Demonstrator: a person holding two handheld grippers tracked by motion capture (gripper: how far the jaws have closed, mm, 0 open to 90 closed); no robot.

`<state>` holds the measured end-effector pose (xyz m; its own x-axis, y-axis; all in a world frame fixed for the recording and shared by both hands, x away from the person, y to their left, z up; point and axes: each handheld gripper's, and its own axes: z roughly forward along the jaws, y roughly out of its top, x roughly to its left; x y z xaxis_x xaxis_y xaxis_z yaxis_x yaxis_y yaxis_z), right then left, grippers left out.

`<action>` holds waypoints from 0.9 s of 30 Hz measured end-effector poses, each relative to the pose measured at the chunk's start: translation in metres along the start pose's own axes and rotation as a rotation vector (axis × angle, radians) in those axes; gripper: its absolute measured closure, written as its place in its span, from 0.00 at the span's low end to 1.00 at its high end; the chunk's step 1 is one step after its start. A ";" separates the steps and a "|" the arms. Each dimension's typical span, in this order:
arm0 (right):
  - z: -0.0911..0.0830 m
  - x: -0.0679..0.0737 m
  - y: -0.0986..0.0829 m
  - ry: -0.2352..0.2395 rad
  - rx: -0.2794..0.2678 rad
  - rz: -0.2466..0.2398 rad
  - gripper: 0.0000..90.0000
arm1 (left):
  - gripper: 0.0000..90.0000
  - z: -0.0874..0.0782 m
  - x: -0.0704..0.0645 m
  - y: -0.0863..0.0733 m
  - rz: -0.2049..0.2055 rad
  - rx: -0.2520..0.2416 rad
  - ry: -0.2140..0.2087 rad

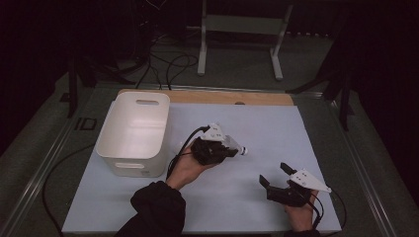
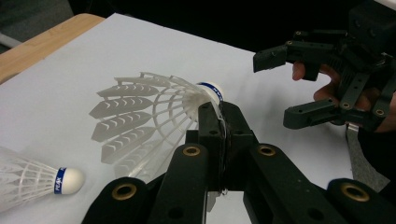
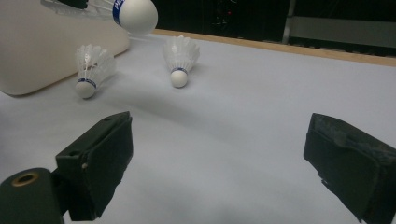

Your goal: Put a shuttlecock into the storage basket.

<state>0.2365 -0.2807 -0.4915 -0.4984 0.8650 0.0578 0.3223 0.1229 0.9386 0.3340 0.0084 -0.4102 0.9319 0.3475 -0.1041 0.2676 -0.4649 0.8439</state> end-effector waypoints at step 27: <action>0.000 0.000 0.000 -0.001 0.000 0.000 0.09 | 0.99 -0.010 0.005 0.002 -0.005 -0.013 0.004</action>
<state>0.2366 -0.2807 -0.4915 -0.4977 0.8654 0.0581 0.3222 0.1223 0.9387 0.3368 0.0176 -0.4032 0.9296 0.3529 -0.1063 0.2691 -0.4528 0.8500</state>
